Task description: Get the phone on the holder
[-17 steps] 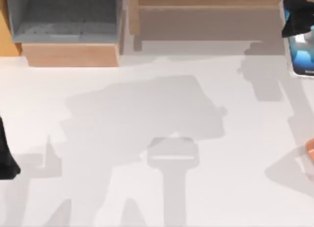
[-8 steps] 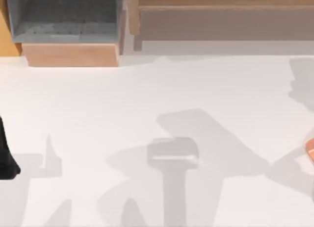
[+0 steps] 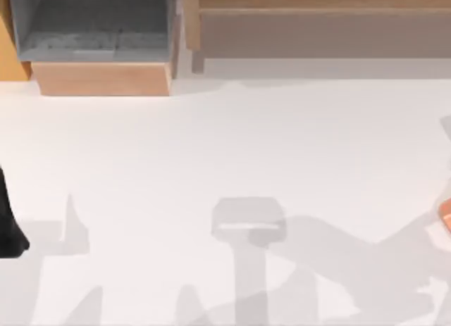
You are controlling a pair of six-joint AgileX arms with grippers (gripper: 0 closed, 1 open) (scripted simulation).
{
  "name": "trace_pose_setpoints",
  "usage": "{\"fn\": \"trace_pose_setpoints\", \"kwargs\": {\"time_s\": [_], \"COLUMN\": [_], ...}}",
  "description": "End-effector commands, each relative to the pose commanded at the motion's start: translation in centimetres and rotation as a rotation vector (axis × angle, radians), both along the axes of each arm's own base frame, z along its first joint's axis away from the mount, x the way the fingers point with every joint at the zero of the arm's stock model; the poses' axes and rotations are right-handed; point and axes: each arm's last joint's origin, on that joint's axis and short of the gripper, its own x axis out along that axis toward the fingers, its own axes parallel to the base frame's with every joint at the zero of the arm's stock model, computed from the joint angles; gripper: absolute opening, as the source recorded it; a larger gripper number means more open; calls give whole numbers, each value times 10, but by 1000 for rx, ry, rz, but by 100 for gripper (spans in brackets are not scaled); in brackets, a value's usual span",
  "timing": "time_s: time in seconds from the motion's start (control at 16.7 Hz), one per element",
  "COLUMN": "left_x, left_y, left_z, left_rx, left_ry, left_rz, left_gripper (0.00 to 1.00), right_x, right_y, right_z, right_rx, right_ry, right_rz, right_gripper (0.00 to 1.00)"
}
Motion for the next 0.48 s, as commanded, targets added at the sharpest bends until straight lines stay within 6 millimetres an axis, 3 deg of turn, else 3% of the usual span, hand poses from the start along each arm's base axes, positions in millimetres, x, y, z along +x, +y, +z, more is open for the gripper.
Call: {"fn": "trace_pose_setpoints", "kwargs": {"time_s": [0.18, 0.48], "left_x": [0, 0], "left_y": [0, 0], "left_z": [0, 0], "left_rx": [0, 0], "left_ry": [0, 0], "left_rz": [0, 0], "left_gripper": [100, 100], "right_x": [-23, -53], "right_y": [-5, -7], "right_z": [-16, -63], "right_rx": [-28, -5], "right_ry": [-45, -69], "right_rz": [-16, -8], "right_gripper": [0, 0]}}
